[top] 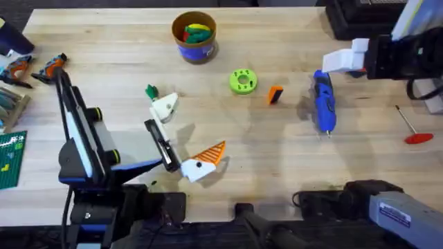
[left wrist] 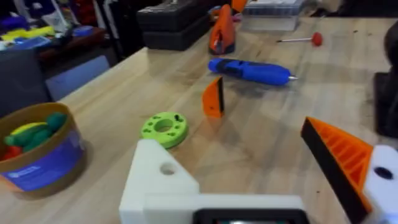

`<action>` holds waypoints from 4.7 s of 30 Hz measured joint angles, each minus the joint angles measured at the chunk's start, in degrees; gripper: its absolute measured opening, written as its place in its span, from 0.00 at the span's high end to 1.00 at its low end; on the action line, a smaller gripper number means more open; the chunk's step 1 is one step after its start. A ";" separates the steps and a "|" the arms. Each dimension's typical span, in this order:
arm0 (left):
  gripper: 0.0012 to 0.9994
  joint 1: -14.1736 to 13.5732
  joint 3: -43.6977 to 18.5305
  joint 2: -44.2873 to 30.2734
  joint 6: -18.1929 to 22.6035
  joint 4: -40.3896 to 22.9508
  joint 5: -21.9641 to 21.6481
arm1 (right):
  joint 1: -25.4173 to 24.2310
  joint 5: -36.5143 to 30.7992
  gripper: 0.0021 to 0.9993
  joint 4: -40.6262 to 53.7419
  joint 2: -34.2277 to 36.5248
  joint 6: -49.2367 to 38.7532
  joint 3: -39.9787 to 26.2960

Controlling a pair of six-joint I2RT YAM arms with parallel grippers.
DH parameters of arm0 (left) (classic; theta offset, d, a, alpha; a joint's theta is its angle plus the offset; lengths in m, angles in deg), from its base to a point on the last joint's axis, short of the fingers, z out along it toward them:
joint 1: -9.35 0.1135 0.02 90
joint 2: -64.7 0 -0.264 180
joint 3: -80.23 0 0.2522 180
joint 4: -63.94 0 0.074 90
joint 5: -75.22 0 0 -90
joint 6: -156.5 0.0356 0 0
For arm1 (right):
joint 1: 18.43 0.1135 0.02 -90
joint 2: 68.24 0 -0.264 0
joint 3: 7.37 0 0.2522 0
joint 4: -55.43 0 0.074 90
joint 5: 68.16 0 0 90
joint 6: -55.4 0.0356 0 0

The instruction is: Pick up the gripper from the table and insert it into the empty holder that is missing its gripper. Then pick up a screw, insert it into the mounting hole, and use the screwdriver to tighten it. Finally, clean up the table by picking up the vegetable and placing it into the bucket.

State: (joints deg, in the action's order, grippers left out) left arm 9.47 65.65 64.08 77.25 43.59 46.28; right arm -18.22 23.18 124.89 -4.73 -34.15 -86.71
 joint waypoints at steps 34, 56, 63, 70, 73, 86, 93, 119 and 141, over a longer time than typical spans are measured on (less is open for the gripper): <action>0.01 0.00 0.00 0.00 -10.06 -0.31 2.38 | 0.00 0.00 0.02 0.00 0.00 -0.02 0.00; 0.01 0.00 0.00 0.00 -9.82 -0.31 2.38 | 0.00 0.00 0.02 0.02 0.00 -0.01 0.00; 0.01 0.00 0.00 0.00 -9.69 -0.30 2.38 | 0.00 0.00 0.02 0.01 0.00 -0.02 0.00; 0.01 0.00 0.00 0.00 -9.69 -0.31 2.38 | 0.00 0.00 0.02 0.02 0.00 0.00 0.00; 0.01 0.00 0.00 0.00 -9.69 -0.31 2.38 | 0.00 0.00 0.02 0.02 0.00 0.00 0.00; 0.01 0.00 0.00 0.00 -9.69 -0.29 2.38 | 0.00 0.00 0.02 0.15 0.00 0.03 0.00; 0.01 0.00 0.00 0.00 -9.67 -0.30 2.38 | 0.00 0.52 0.02 -2.39 0.00 2.07 0.00; 0.01 0.00 0.00 0.00 -9.69 -0.31 2.38 | 7.56 7.01 0.02 -12.22 1.65 7.60 -0.04; 0.01 0.00 0.00 0.00 -9.67 -0.31 2.38 | 24.02 -4.43 0.02 -4.15 1.77 21.25 -0.07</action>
State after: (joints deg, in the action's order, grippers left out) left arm 9.47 65.65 64.08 67.58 43.28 48.66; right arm 5.80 18.76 120.74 -2.96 -12.90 -86.78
